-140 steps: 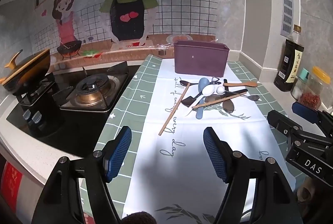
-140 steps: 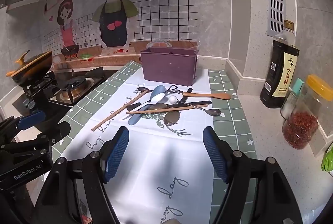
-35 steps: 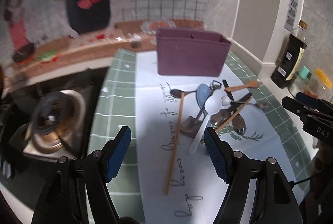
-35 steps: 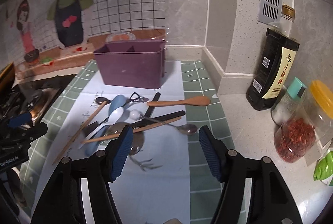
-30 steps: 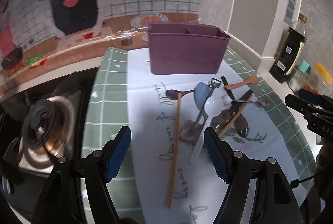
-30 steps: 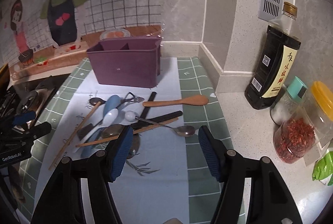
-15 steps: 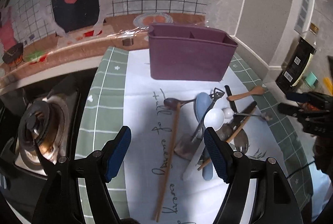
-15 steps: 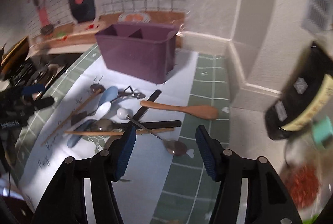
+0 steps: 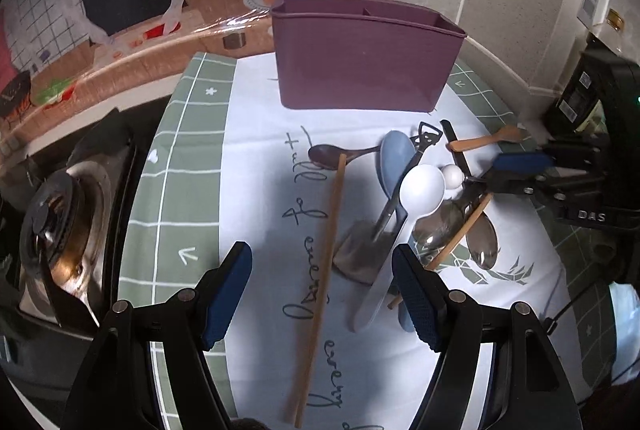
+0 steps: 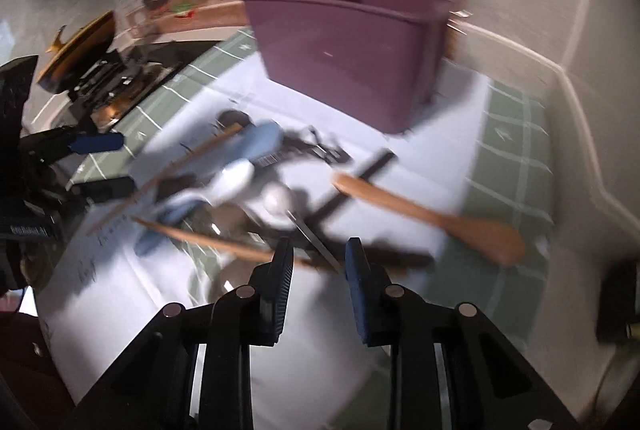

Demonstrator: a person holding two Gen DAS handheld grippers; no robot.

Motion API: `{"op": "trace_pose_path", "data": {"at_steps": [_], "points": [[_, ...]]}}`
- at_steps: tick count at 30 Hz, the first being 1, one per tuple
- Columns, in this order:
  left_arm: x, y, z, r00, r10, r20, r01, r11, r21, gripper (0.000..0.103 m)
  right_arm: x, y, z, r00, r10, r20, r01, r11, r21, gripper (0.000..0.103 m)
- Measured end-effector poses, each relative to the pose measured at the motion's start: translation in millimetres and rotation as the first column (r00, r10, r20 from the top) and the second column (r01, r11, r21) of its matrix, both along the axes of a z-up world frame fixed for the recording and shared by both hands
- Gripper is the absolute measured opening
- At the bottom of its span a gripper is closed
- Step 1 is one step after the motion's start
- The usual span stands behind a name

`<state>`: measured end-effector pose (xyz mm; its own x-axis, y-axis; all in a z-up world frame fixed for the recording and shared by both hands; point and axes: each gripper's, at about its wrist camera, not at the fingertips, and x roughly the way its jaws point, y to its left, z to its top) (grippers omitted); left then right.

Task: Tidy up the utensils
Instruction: 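Move both tools forward over the utensil pile, then grasp the white plastic spoon with the left tool while the right tool grasps the white-knobbed metal spoon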

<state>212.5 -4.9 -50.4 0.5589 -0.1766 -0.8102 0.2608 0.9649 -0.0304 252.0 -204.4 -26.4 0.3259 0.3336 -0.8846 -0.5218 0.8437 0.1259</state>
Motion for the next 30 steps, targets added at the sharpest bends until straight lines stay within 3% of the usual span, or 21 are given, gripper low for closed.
{"op": "trace_pose_path", "data": {"at_steps": [5, 10, 12, 17, 20, 24, 27, 30], "points": [[2, -1, 0, 0.999, -0.040, -0.018, 0.040, 0.999, 0.008, 0.073, 13, 32, -7, 0.998, 0.070, 0.006, -0.070, 0.997, -0.035, 0.025], [5, -6, 1, 0.999, -0.053, -0.010, 0.053, 0.999, 0.011, 0.073, 23, 48, -18, 0.998, 0.058, 0.002, -0.058, 0.994, -0.095, 0.020], [7, -11, 2, 0.998, -0.056, -0.010, 0.056, 0.998, 0.025, 0.071, 26, 44, -17, 1.000, 0.025, -0.010, -0.026, 0.997, -0.075, 0.020], [19, -36, -1, 0.988, -0.153, -0.022, 0.153, 0.988, -0.033, 0.067, 25, 14, -2, 0.992, -0.129, 0.013, 0.129, 0.991, -0.028, 0.020], [35, -52, -11, 0.975, -0.207, -0.077, 0.201, 0.977, -0.075, 0.065, 19, -7, 8, 0.977, -0.215, 0.003, 0.215, 0.976, 0.019, 0.020], [55, -60, -22, 0.967, -0.215, -0.139, 0.202, 0.974, -0.104, 0.054, 5, -20, 18, 0.965, -0.262, 0.018, 0.261, 0.965, 0.037, 0.020], [61, -64, -25, 0.968, -0.204, -0.146, 0.194, 0.978, -0.077, 0.046, -3, -26, 24, 0.961, -0.276, 0.034, 0.274, 0.961, 0.041, 0.020], [65, -68, -29, 0.962, -0.210, -0.174, 0.202, 0.978, -0.061, 0.045, -4, -25, 25, 0.956, -0.290, 0.037, 0.288, 0.956, 0.049, 0.020]]}}
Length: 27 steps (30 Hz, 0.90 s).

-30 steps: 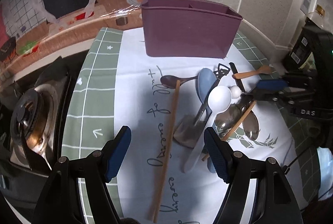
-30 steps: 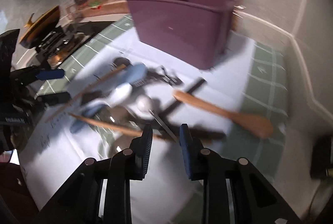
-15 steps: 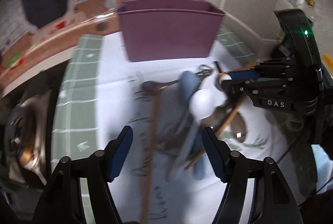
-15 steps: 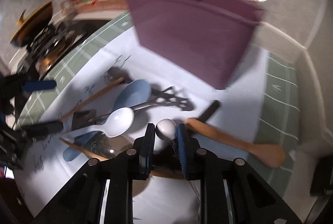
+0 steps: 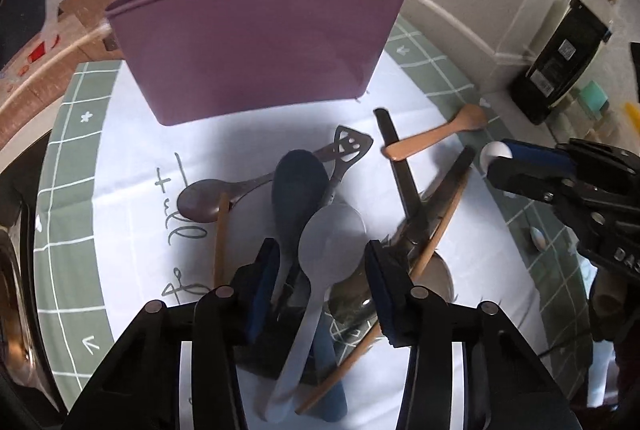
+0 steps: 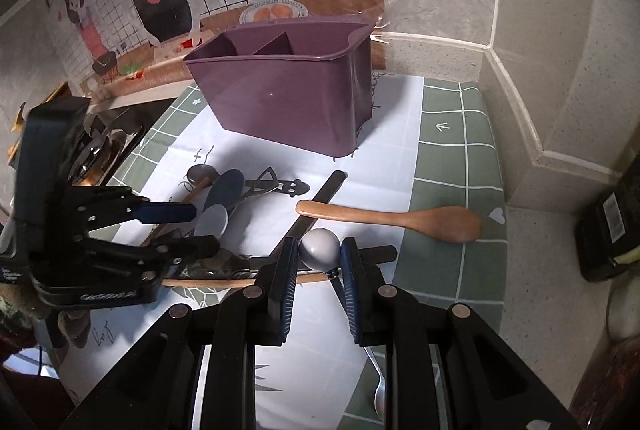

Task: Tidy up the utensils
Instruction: 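Grasp the white plastic spoon with the left tool while the right tool grasps the white-knobbed metal spoon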

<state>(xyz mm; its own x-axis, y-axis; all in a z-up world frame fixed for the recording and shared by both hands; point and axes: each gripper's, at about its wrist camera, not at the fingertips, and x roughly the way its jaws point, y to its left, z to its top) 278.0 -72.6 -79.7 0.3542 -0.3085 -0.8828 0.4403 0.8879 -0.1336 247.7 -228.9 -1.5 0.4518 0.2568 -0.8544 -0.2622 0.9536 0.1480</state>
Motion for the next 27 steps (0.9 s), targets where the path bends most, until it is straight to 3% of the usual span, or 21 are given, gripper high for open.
{"op": "trace_pose_path", "data": {"at_steps": [2, 4, 5, 6, 13, 20, 22, 27], "points": [[3, -3, -1, 1.000, -0.011, -0.007, 0.011, 1.000, 0.009, 0.044, -2, 1, -2, 1.000, -0.010, 0.002, 0.010, 1.000, -0.002, 0.020], [4, -3, -1, 1.000, -0.007, -0.006, 0.007, 1.000, 0.018, 0.026, -2, 3, -2, 1.000, -0.017, 0.003, 0.017, 1.000, 0.001, 0.020], [4, 1, 1, 1.000, 0.007, 0.001, -0.007, 1.000, 0.009, 0.012, -3, 4, 0, 1.000, -0.022, 0.004, 0.022, 1.000, 0.004, 0.020], [2, 3, 5, 1.000, 0.012, 0.006, -0.012, 1.000, -0.014, 0.011, -4, 6, 2, 1.000, -0.022, 0.007, 0.022, 1.000, 0.008, 0.020], [-22, 29, 27, 0.996, 0.036, 0.077, -0.027, 0.993, -0.113, 0.007, -13, 15, 23, 0.999, -0.010, 0.044, 0.009, 1.000, 0.017, 0.020], [-22, 26, 9, 0.999, -0.001, 0.032, 0.005, 0.993, -0.114, 0.009, -12, 17, 11, 1.000, -0.013, -0.007, 0.012, 0.999, -0.032, 0.020], [-25, 24, 9, 0.999, -0.011, 0.047, 0.016, 0.994, -0.112, 0.011, -8, 14, 3, 0.999, -0.024, -0.030, 0.024, 0.999, -0.029, 0.021], [-27, 29, 10, 0.998, 0.002, 0.060, 0.005, 0.994, -0.111, 0.027, 1, 11, -9, 0.999, -0.019, -0.039, 0.016, 0.997, -0.072, 0.021]]}}
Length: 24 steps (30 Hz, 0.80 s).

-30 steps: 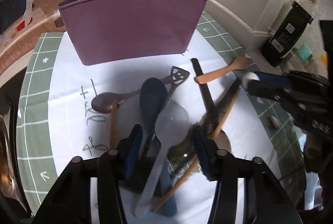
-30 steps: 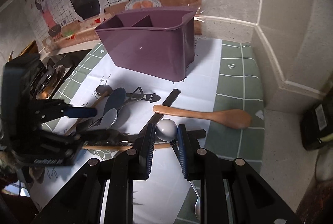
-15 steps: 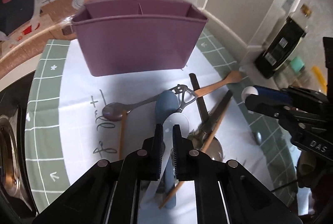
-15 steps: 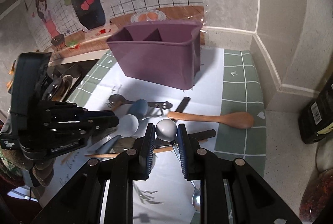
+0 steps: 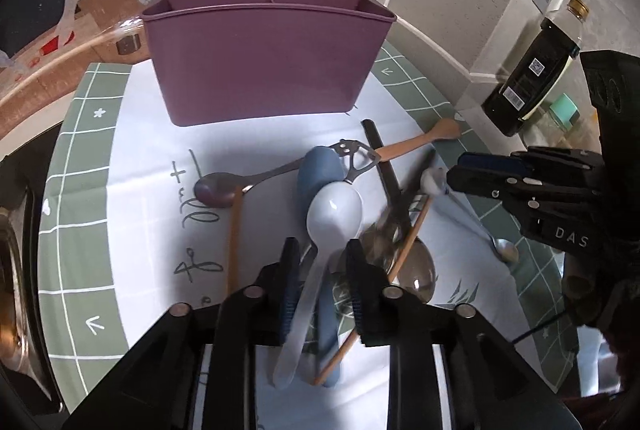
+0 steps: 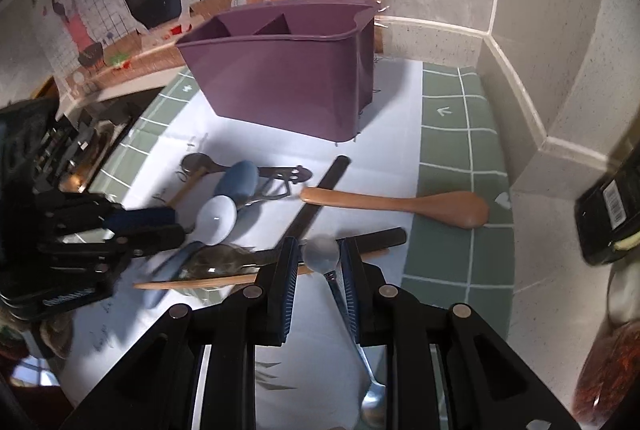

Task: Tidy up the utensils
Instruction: 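Grasp the white plastic spoon with the left tool while the right tool grasps the white-knobbed metal spoon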

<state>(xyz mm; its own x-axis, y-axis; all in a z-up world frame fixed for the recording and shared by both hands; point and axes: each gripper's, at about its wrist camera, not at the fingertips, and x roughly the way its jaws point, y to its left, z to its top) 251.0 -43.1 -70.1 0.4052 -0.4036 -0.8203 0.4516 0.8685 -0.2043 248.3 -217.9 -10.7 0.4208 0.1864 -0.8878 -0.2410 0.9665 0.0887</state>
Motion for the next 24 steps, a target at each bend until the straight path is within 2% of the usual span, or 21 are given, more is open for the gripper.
{"op": "trace_pose_path", "data": {"at_steps": [3, 6, 11, 16, 22, 24], "points": [[1, 2, -2, 1.000, 0.002, -0.006, -0.002, 1.000, 0.013, 0.028, -1, -1, 1, 0.999, 0.050, 0.016, -0.050, 0.998, -0.034, 0.023], [2, 2, -2, 1.000, 0.009, -0.011, -0.009, 1.000, 0.020, 0.028, -3, -4, 1, 0.995, 0.095, 0.015, -0.093, 0.993, -0.073, 0.034], [-1, 3, -3, 1.000, 0.027, -0.008, -0.027, 0.999, 0.036, 0.029, -8, -5, -10, 0.985, 0.171, -0.012, -0.170, 0.966, -0.195, 0.035], [-4, 6, -5, 0.998, 0.054, -0.022, -0.054, 0.998, 0.035, 0.029, 1, -6, -15, 0.980, 0.196, -0.017, -0.197, 0.970, -0.140, 0.035], [-11, 13, -3, 0.997, 0.080, -0.018, -0.079, 0.996, 0.042, 0.029, 21, -6, -29, 0.987, 0.148, -0.069, -0.152, 0.986, -0.068, 0.035], [-14, 11, -2, 0.997, 0.070, -0.015, -0.069, 0.997, 0.042, 0.033, 22, -2, -31, 0.984, 0.157, -0.078, -0.162, 0.985, -0.064, 0.032]]}}
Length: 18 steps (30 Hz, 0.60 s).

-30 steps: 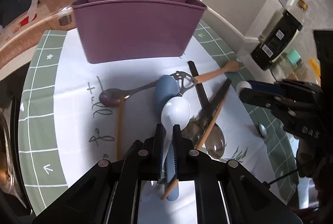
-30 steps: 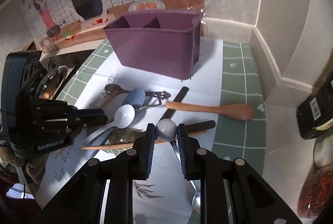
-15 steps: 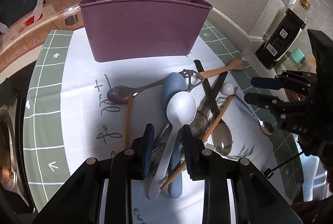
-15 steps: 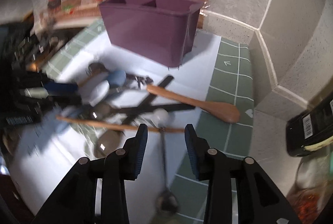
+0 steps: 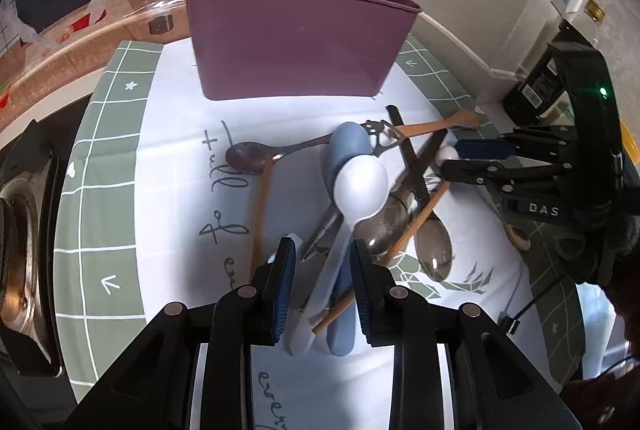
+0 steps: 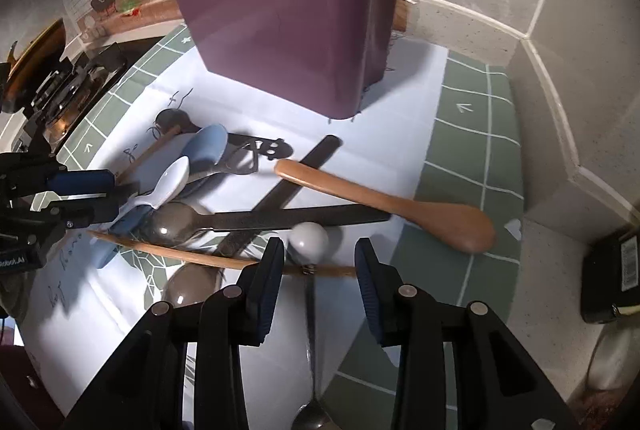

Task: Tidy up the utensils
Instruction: 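Grasp the white plastic spoon with the left tool while the right tool grasps the white-knobbed metal spoon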

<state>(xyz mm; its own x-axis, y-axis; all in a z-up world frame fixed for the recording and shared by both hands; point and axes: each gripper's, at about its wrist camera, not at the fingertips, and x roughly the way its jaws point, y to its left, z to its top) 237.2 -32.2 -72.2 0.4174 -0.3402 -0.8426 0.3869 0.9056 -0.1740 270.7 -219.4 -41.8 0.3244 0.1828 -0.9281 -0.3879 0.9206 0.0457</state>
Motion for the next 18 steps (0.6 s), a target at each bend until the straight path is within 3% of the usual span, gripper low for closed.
{"op": "trace_pose_path", "data": {"at_steps": [2, 3, 9, 18], "points": [[-1, -5, 0, 1.000, -0.018, 0.003, 0.017, 1.000, 0.005, 0.039, 0, 4, 0, 1.000, 0.010, -0.009, -0.010, 1.000, 0.006, 0.027], [-1, -8, 0, 1.000, -0.030, 0.001, 0.030, 1.000, 0.007, 0.040, 0, 7, -1, 1.000, 0.014, -0.018, -0.014, 1.000, 0.004, 0.020], [16, -35, 0, 0.996, -0.085, -0.001, 0.085, 0.995, 0.051, 0.043, -7, -1, 12, 0.997, -0.071, -0.001, 0.071, 0.996, 0.062, 0.020], [52, -55, -11, 0.990, -0.109, -0.091, 0.115, 0.992, 0.058, 0.043, -26, -12, 41, 0.989, -0.132, 0.061, 0.124, 0.985, 0.121, 0.020]]}}
